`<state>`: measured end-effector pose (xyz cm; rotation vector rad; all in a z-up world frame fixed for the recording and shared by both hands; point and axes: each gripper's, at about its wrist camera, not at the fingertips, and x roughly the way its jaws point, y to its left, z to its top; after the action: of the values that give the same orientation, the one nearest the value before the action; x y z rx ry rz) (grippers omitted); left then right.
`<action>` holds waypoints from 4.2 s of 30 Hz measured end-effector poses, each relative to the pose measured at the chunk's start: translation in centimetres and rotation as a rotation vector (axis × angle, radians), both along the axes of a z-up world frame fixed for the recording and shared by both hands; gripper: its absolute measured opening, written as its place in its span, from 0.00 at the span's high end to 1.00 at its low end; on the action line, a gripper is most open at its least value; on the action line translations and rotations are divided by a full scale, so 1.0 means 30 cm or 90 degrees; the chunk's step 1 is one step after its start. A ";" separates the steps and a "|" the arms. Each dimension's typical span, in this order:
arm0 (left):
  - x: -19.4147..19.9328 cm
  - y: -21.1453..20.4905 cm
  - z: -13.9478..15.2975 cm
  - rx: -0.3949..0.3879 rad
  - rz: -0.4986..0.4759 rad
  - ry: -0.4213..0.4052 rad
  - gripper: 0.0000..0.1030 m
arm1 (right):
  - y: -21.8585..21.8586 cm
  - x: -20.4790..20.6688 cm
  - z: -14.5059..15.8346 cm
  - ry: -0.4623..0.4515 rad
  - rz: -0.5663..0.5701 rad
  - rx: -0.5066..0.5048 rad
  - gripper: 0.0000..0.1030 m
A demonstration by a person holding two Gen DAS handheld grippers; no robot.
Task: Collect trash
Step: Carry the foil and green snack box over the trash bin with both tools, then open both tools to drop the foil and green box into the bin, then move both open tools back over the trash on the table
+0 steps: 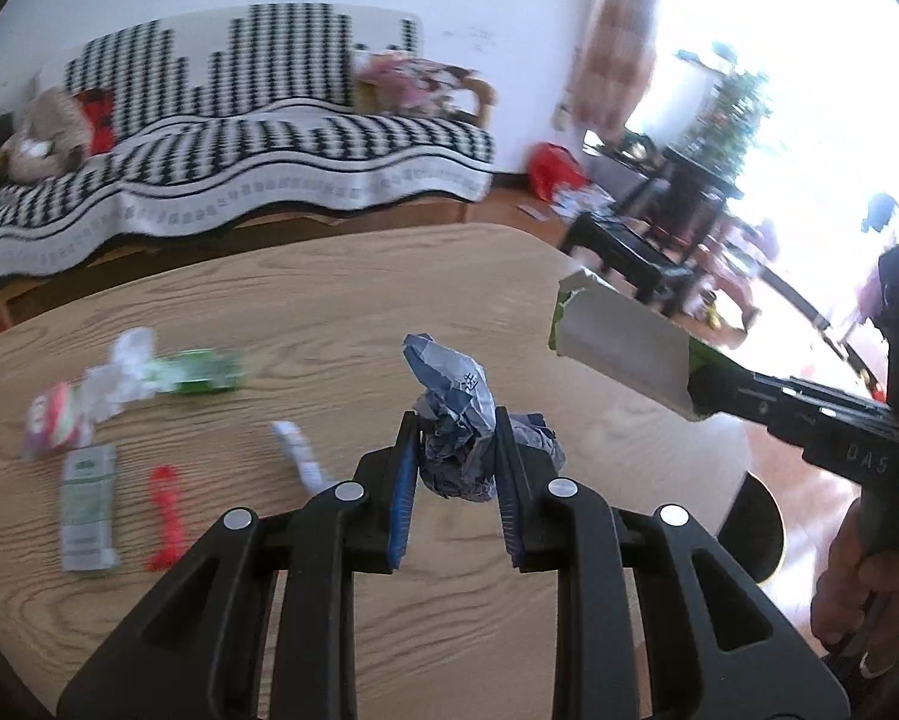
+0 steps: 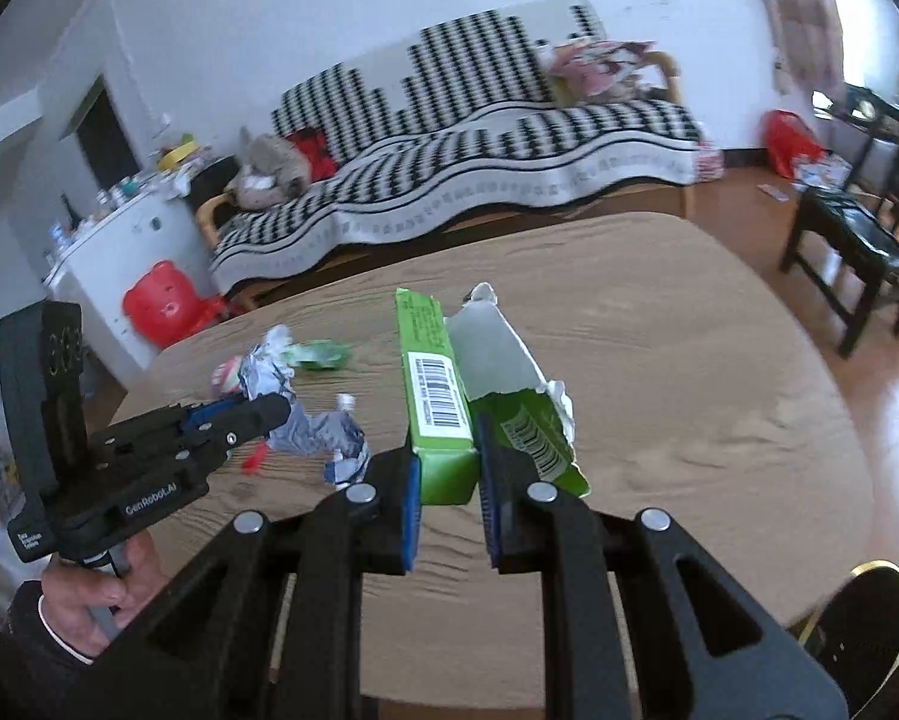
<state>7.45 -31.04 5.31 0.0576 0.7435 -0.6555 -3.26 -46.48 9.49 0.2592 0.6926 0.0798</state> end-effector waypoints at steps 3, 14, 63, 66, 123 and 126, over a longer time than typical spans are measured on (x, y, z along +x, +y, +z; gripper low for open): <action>-0.037 -0.100 -0.009 0.004 -0.037 0.004 0.77 | -0.116 -0.087 0.003 -0.002 -0.044 -0.001 0.84; -0.266 -0.545 -0.039 0.018 -0.192 -0.002 0.77 | -0.475 -0.421 -0.062 0.007 -0.198 0.003 0.84; -0.617 -1.312 -0.456 0.108 -0.455 0.108 0.77 | -1.056 -1.009 -0.389 0.150 -0.541 0.110 0.84; -0.627 -1.325 -0.470 0.116 -0.469 0.112 0.71 | -1.057 -1.010 -0.383 0.145 -0.549 0.120 0.73; 0.134 0.483 -0.115 0.053 0.184 0.036 0.07 | 0.286 0.297 -0.143 0.105 -0.021 -0.082 0.17; 0.169 0.571 -0.152 0.065 0.213 0.052 0.07 | 0.389 0.357 -0.185 0.116 0.009 -0.104 0.17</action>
<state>12.54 -13.90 0.74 -0.0014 0.8424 -0.3018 7.47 -34.81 3.93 0.1060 0.8773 0.0126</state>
